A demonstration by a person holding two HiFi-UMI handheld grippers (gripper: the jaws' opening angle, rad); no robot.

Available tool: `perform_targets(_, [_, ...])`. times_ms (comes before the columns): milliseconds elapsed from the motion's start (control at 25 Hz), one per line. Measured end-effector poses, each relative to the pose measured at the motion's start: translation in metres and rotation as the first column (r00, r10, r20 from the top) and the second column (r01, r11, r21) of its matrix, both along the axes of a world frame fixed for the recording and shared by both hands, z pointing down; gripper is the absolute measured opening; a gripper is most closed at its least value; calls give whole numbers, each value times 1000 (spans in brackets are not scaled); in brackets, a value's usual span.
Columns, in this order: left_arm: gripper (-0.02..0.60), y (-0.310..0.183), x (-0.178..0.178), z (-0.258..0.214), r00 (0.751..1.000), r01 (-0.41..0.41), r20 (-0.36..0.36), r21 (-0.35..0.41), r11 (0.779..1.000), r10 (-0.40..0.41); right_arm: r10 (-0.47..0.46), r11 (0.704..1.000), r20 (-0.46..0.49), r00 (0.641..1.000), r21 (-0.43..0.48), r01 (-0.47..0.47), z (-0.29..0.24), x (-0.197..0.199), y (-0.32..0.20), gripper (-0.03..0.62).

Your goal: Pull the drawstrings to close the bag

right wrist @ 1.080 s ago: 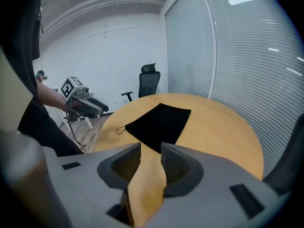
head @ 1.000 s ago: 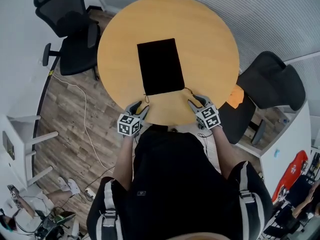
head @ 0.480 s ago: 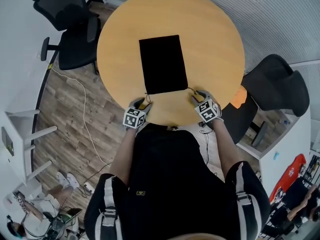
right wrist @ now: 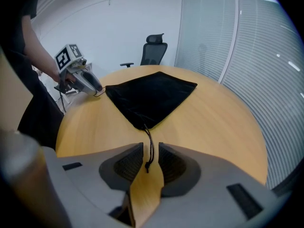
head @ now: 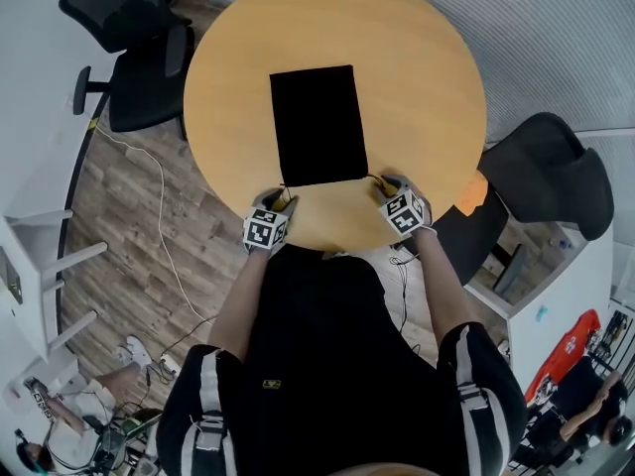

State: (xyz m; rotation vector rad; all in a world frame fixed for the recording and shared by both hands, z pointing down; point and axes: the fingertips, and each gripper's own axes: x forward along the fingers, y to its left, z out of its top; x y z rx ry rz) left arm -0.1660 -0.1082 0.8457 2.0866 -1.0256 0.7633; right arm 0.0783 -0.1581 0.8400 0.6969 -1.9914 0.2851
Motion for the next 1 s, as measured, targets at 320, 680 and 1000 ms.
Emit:
perform_targets(320, [169, -10, -14, 7, 997, 54, 64, -18, 998, -53, 14, 999, 5, 1000, -45, -14, 13, -7, -9, 141])
perform_targets(680, [34, -15, -30, 17, 991, 23, 128, 26, 999, -26, 30, 998, 13, 999, -59, -30, 15, -13, -3, 64])
perform_targets(1000, [17, -10, -24, 8, 985, -55, 164, 8, 998, 53, 25, 1000, -61, 998, 5, -25, 10, -12, -2, 57])
